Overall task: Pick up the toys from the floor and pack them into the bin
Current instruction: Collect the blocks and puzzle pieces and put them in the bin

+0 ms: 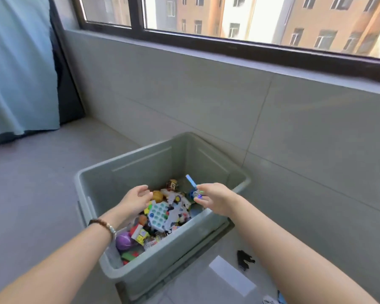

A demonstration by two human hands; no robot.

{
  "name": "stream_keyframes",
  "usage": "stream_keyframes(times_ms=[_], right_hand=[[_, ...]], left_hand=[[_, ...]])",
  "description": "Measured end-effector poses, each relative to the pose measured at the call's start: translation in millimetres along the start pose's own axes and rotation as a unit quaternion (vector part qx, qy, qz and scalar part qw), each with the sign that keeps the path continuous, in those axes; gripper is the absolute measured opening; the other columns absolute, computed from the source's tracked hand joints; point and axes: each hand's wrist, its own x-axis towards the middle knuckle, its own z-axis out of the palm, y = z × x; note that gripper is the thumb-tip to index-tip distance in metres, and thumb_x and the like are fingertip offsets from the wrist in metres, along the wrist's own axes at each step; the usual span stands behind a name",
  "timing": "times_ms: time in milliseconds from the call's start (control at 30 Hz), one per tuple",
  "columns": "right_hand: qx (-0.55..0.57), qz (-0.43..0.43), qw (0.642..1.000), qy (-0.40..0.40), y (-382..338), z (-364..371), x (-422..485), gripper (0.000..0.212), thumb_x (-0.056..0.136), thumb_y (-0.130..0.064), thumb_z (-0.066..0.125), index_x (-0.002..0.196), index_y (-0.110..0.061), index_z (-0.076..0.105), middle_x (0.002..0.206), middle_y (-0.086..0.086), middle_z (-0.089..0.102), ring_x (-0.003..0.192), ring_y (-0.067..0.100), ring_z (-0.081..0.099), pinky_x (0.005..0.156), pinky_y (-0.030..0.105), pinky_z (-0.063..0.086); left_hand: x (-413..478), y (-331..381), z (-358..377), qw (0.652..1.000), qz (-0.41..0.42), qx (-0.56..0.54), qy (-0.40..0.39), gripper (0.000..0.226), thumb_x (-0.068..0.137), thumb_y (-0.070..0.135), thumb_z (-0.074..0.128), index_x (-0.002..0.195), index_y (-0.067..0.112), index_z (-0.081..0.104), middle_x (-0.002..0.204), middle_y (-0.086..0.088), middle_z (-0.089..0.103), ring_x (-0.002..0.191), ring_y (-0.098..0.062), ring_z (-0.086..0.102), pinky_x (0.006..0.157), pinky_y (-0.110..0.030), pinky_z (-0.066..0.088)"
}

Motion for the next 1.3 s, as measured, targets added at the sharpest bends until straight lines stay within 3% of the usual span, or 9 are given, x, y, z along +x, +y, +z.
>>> stream_keyframes(times_ms=[67,200,267,333,467,600,967,1133,1300], right_hand=[[-0.054,-0.026,0.998,0.021,8,-3,11,0.027,0.093,-0.007,0.05,0.12,-0.014,0.052,0.128,0.006,0.041,0.119,0.02,0.044,0.089,0.029,0.047],[-0.174,-0.107,0.976,0.07,13,-34,-4,0.044,0.095,-0.008,0.047,0.138,-0.014,0.045,0.144,0.003,0.042,0.132,0.017,0.04,0.107,0.03,0.033],[-0.206,-0.163,0.959,0.109,14,-62,-19,0.038,0.093,-0.009,0.051,0.131,-0.016,0.052,0.137,0.005,0.05,0.123,0.015,0.047,0.1,0.026,0.035],[-0.243,-0.196,0.939,0.143,21,-94,-36,0.035,0.092,-0.01,0.054,0.125,-0.018,0.057,0.133,0.005,0.053,0.121,0.013,0.048,0.094,0.02,0.034],[-0.281,-0.174,0.925,0.186,64,-170,-73,0.034,0.092,-0.015,0.057,0.125,-0.02,0.056,0.146,0.0,0.041,0.134,0.015,0.038,0.102,0.022,0.028],[-0.328,-0.104,0.914,0.216,133,-235,-109,0.038,0.09,-0.02,0.06,0.127,-0.021,0.054,0.146,0.001,0.04,0.136,0.016,0.035,0.11,0.03,0.025],[-0.293,0.09,0.93,0.203,333,-304,-137,0.047,0.083,-0.027,0.069,0.126,-0.021,0.051,0.141,0.003,0.041,0.126,0.02,0.043,0.1,0.031,0.037],[-0.276,0.081,0.921,0.264,373,-315,-124,0.045,0.079,-0.028,0.073,0.12,-0.019,0.057,0.131,0.003,0.046,0.125,0.02,0.046,0.106,0.037,0.039],[-0.31,0.039,0.898,0.311,396,-324,-108,0.051,0.07,-0.036,0.079,0.113,-0.017,0.06,0.11,-0.003,0.051,0.106,0.014,0.053,0.093,0.023,0.042]], left_hand=[[4,-8,-10,0.998,0.012,0.052,0.03,0.054,0.095,0.016,0.053,0.144,0.007,0.032,0.149,-0.013,0.036,0.133,-0.025,0.041,0.11,-0.043,0.034],[-1,-2,-7,0.991,0.059,0.115,0.029,0.052,0.094,0.021,0.054,0.142,0.01,0.036,0.149,-0.008,0.037,0.136,-0.019,0.036,0.112,-0.028,0.029],[-7,8,11,0.982,0.106,0.154,0.009,0.049,0.095,0.021,0.053,0.141,0.012,0.038,0.144,-0.004,0.042,0.125,-0.015,0.046,0.095,-0.012,0.036],[-19,20,39,0.968,0.149,0.2,-0.017,0.046,0.096,0.024,0.051,0.14,0.015,0.041,0.135,0.001,0.048,0.113,-0.014,0.05,0.08,-0.014,0.041],[-47,32,114,0.93,0.246,0.266,-0.056,0.045,0.094,0.03,0.052,0.136,0.018,0.044,0.139,0.0,0.046,0.13,-0.018,0.038,0.104,-0.026,0.03],[-75,16,193,0.9,0.293,0.296,-0.128,0.048,0.094,0.036,0.051,0.138,0.02,0.043,0.142,0.004,0.043,0.136,-0.012,0.03,0.11,-0.028,0.026],[-111,-164,320,0.822,0.049,0.445,-0.351,0.071,0.089,0.045,0.057,0.147,0.02,0.024,0.153,-0.004,0.026,0.135,-0.022,0.037,0.11,-0.033,0.031],[-111,-209,354,0.836,0.05,0.452,-0.309,0.066,0.09,0.045,0.054,0.145,0.02,0.026,0.144,-0.001,0.035,0.125,-0.023,0.046,0.101,-0.035,0.041],[-89,-228,379,0.869,0.07,0.439,-0.215,0.053,0.09,0.042,0.056,0.133,0.016,0.039,0.132,-0.004,0.043,0.116,-0.025,0.05,0.093,-0.038,0.046]])
